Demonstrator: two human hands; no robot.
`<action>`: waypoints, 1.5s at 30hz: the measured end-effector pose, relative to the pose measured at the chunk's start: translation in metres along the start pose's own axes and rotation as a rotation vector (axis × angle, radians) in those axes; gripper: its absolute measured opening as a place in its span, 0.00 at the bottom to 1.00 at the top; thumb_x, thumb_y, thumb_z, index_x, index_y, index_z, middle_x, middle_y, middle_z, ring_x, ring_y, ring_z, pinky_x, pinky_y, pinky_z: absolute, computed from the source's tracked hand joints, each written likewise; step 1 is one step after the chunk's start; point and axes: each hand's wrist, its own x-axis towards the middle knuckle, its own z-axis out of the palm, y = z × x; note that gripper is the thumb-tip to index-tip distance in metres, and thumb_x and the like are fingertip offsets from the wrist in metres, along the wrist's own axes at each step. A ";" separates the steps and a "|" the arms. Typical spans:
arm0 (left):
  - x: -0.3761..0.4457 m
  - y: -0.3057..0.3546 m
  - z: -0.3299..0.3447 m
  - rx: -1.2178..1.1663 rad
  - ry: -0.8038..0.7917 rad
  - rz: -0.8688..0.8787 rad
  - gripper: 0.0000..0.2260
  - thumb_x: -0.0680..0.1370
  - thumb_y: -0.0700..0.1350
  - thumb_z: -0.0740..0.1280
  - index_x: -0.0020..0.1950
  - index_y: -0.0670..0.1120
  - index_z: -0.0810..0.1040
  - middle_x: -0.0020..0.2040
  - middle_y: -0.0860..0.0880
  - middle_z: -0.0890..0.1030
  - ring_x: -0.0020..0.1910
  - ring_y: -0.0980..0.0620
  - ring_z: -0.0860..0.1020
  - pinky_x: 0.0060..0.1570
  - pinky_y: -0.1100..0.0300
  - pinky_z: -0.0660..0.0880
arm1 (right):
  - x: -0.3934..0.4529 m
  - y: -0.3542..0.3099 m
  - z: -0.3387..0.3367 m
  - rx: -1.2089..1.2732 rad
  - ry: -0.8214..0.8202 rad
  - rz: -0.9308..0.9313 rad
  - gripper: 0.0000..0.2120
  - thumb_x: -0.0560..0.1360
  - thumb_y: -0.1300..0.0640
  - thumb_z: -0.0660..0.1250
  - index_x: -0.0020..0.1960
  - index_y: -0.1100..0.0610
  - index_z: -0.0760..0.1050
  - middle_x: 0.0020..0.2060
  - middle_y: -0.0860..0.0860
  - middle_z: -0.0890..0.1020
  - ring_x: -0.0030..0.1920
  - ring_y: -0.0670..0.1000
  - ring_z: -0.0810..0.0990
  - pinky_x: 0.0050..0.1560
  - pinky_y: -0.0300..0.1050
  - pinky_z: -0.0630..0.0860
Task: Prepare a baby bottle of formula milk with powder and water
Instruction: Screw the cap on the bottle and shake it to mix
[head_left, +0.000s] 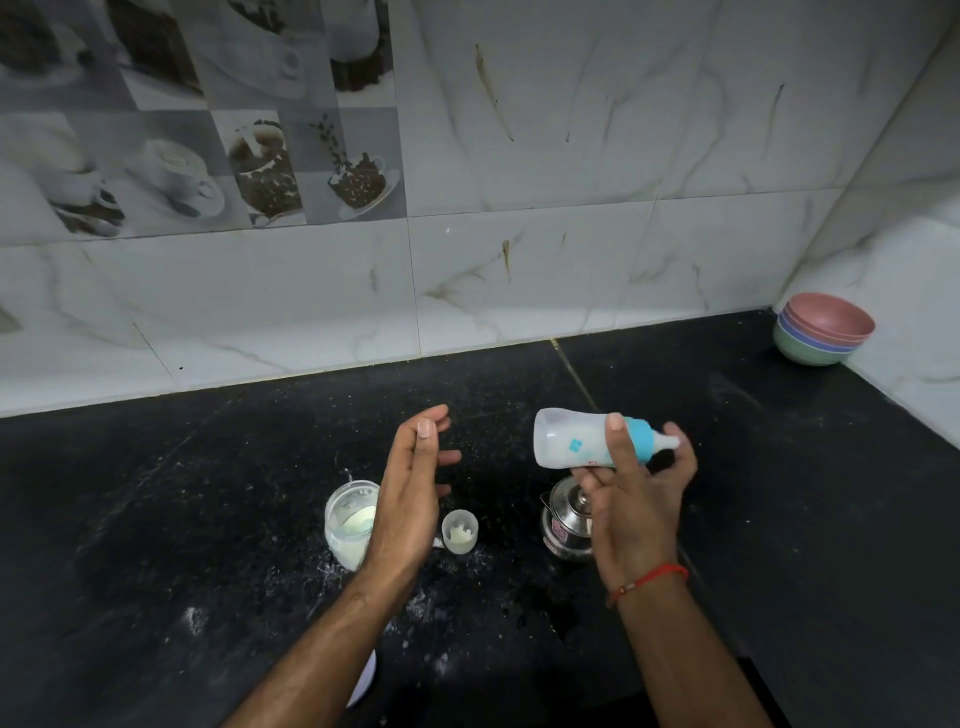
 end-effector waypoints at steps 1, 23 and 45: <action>0.000 0.000 0.000 0.001 -0.002 0.000 0.19 0.81 0.62 0.53 0.67 0.61 0.75 0.67 0.58 0.79 0.59 0.53 0.82 0.57 0.47 0.79 | -0.002 -0.001 0.002 -0.037 -0.008 -0.059 0.33 0.77 0.60 0.73 0.74 0.45 0.60 0.63 0.54 0.78 0.56 0.51 0.86 0.51 0.52 0.85; 0.003 -0.002 0.002 0.001 -0.015 0.013 0.19 0.82 0.62 0.53 0.66 0.61 0.77 0.68 0.58 0.78 0.59 0.55 0.82 0.56 0.50 0.79 | 0.035 -0.007 -0.001 -0.904 -0.346 -0.719 0.37 0.73 0.59 0.79 0.76 0.47 0.65 0.68 0.47 0.76 0.63 0.45 0.79 0.64 0.41 0.78; 0.001 -0.002 0.000 -0.009 -0.028 0.029 0.19 0.82 0.62 0.53 0.65 0.60 0.78 0.68 0.58 0.78 0.58 0.57 0.82 0.53 0.55 0.78 | 0.047 -0.015 0.015 -0.631 -0.267 -0.544 0.39 0.73 0.60 0.78 0.75 0.41 0.63 0.62 0.54 0.79 0.59 0.54 0.84 0.60 0.50 0.82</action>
